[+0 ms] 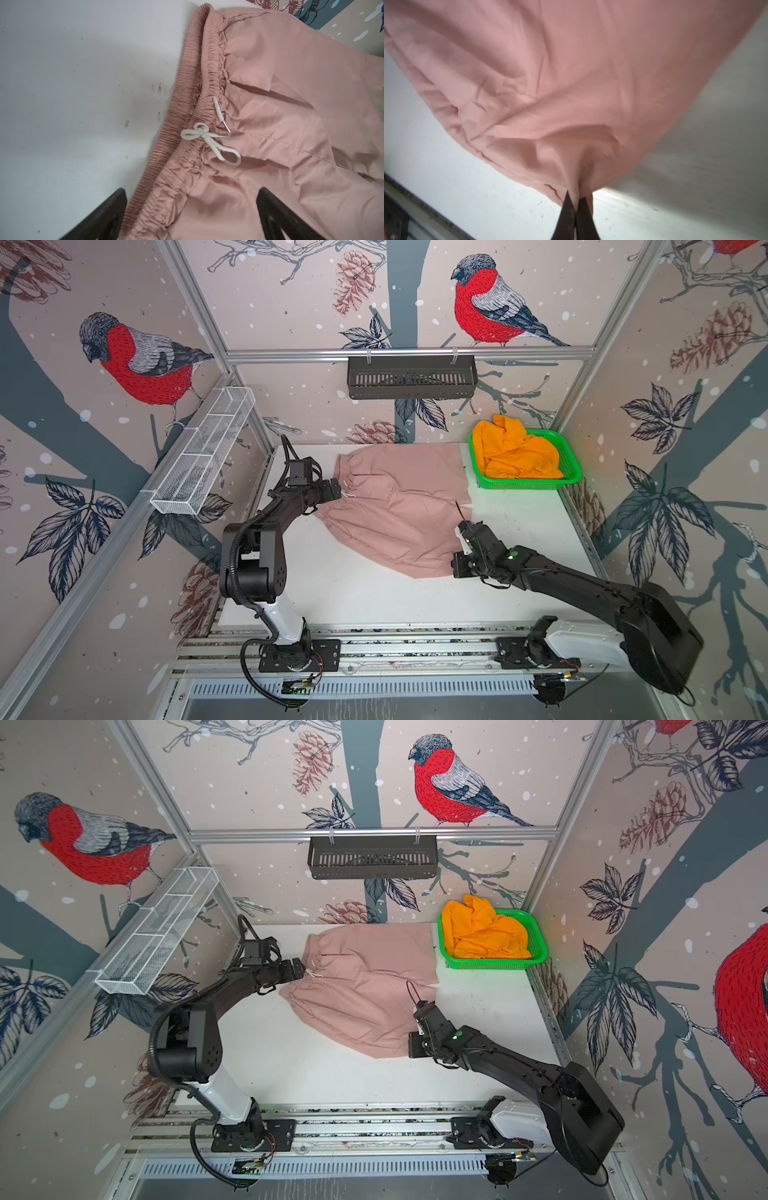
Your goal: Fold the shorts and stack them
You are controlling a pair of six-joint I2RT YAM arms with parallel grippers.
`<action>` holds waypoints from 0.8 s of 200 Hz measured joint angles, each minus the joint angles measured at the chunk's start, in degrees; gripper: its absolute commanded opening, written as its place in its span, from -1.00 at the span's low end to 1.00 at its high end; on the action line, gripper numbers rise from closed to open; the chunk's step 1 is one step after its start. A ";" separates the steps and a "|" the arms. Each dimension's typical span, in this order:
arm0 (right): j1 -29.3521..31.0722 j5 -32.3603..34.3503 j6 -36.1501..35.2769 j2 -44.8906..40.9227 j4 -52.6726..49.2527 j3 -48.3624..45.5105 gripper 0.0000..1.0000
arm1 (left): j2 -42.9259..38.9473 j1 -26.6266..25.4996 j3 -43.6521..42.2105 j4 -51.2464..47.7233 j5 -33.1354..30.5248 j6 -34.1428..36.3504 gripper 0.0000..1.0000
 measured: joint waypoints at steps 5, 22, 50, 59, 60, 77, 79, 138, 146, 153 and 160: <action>-1.05 0.07 -0.70 -0.59 -1.20 0.13 -0.76 | -0.87 0.00 -0.79 -0.13 0.11 -0.28 0.95; -4.44 1.16 -0.87 -2.71 -3.98 0.11 -0.46 | -4.48 -0.02 -4.33 -0.04 0.31 -2.25 0.95; -10.45 2.45 -0.79 -6.91 -5.75 -0.42 -0.17 | -11.93 0.07 -10.69 -0.57 0.72 -5.27 0.95; -12.07 2.45 -0.39 -8.39 -6.08 -0.37 -0.03 | -14.01 0.09 -12.20 -0.70 0.92 -6.10 0.95; -12.22 2.45 -0.33 -8.55 -6.10 -0.37 -0.03 | -14.16 0.09 -12.33 -0.72 0.94 -6.16 0.95; -15.50 2.47 1.33 -13.33 -6.99 -0.26 0.08 | -18.40 0.66 -15.69 -0.72 1.64 -8.68 0.95; -15.91 2.47 1.68 -14.16 -7.10 -0.24 0.09 | -18.97 0.81 -16.17 -0.61 1.66 -9.03 0.95; -13.62 -1.09 18.99 -30.16 -6.40 -6.88 0.21 | -23.96 2.12 -22.10 2.14 4.68 -15.96 0.95; -10.27 -1.33 22.03 -30.58 -6.47 -8.55 0.22 | -23.52 2.12 -22.29 2.60 5.05 -16.26 0.95; -6.95 -0.42 24.70 -30.82 -6.19 -9.92 0.23 | -22.97 2.12 -22.53 3.23 5.60 -16.48 0.95; -3.54 -0.13 27.26 -30.88 -5.51 -11.34 0.23 | -22.40 2.12 -22.75 3.72 6.19 -16.90 0.95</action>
